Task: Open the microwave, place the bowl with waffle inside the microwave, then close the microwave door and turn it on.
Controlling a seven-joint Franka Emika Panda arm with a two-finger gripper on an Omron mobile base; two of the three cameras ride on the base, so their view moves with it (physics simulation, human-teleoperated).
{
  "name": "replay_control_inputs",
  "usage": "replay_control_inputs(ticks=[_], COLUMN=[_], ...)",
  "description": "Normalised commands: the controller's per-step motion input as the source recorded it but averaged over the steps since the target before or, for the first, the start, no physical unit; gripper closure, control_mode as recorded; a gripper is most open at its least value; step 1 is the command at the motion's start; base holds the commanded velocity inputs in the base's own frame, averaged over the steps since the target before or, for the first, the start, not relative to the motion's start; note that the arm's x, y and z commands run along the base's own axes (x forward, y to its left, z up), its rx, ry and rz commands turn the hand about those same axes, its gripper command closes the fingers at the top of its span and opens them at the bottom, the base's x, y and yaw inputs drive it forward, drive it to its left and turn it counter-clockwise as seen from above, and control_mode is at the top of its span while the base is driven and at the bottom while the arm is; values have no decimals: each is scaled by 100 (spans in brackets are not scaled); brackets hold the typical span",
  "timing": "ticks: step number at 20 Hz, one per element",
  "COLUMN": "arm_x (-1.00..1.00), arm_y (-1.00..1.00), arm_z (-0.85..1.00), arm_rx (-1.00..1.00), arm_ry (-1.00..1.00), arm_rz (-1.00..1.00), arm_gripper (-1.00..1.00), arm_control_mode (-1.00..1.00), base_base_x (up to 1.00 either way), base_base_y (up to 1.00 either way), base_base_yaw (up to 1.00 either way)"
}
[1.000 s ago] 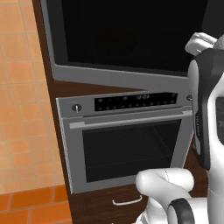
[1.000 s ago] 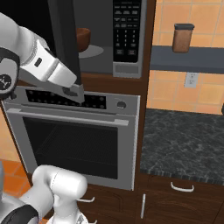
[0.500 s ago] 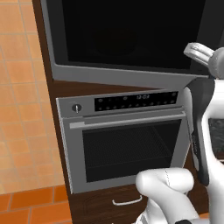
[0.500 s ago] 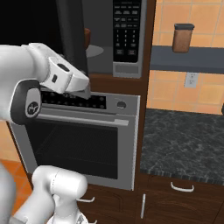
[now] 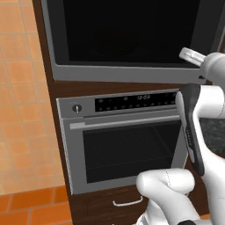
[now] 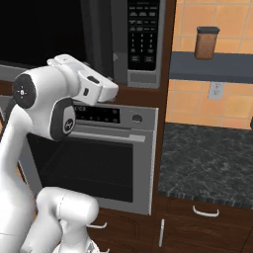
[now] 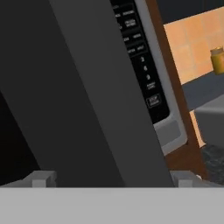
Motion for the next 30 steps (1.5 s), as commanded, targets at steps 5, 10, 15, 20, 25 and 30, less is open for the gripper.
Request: replay_control_inputs(ticks=[5, 10, 15, 20, 25, 30], arm_x=[52, 64, 54, 58, 63, 95], arm_y=[-10, -13, -10, -13, -12, -9], arm_z=[2, 10, 4, 0, -1, 0], arm_rx=[-11, -10, -13, -10, -9, -4], arm_ry=[0, 1, 5, 4, 1, 0], arm_rz=[0, 0, 0, 0, 0, 3], arm_gripper=[-100, -100, -100, -100, -100, -100], arm_control_mode=[-100, -100, -100, -100, -100, -100], base_base_x=[0, 0, 0, 0, 0, 0], base_base_y=[0, 0, 0, 0, 0, 0], base_base_yaw=[0, 0, 0, 0, 0, 0])
